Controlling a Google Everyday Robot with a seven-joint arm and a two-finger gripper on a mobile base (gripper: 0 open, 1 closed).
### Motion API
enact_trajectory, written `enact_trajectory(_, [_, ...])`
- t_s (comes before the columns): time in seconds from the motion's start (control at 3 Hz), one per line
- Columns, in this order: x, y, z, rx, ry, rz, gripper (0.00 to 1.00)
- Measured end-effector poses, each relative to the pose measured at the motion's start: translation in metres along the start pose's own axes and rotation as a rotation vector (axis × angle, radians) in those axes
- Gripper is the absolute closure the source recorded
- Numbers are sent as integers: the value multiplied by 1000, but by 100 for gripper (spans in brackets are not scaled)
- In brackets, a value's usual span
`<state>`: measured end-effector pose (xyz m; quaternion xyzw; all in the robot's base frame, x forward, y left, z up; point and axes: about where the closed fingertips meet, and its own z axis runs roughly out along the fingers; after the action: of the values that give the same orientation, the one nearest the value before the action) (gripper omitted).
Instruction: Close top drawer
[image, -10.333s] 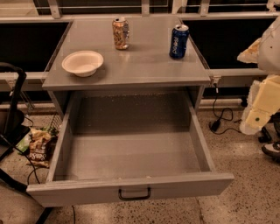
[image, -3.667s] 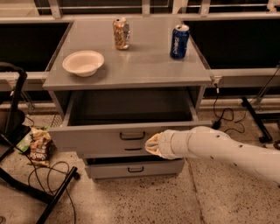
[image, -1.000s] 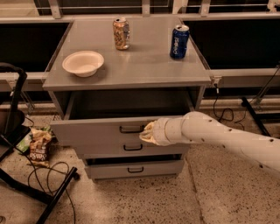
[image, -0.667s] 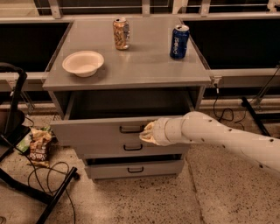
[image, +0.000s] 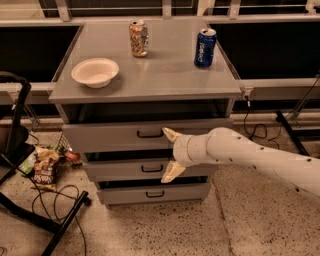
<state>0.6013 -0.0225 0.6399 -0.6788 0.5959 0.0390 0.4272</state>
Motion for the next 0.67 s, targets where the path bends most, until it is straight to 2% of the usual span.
enact_trajectory(0.33, [0, 0, 0, 0, 0, 0, 0])
enact_trajectory(0.67, [4, -6, 10, -22, 14, -23, 26])
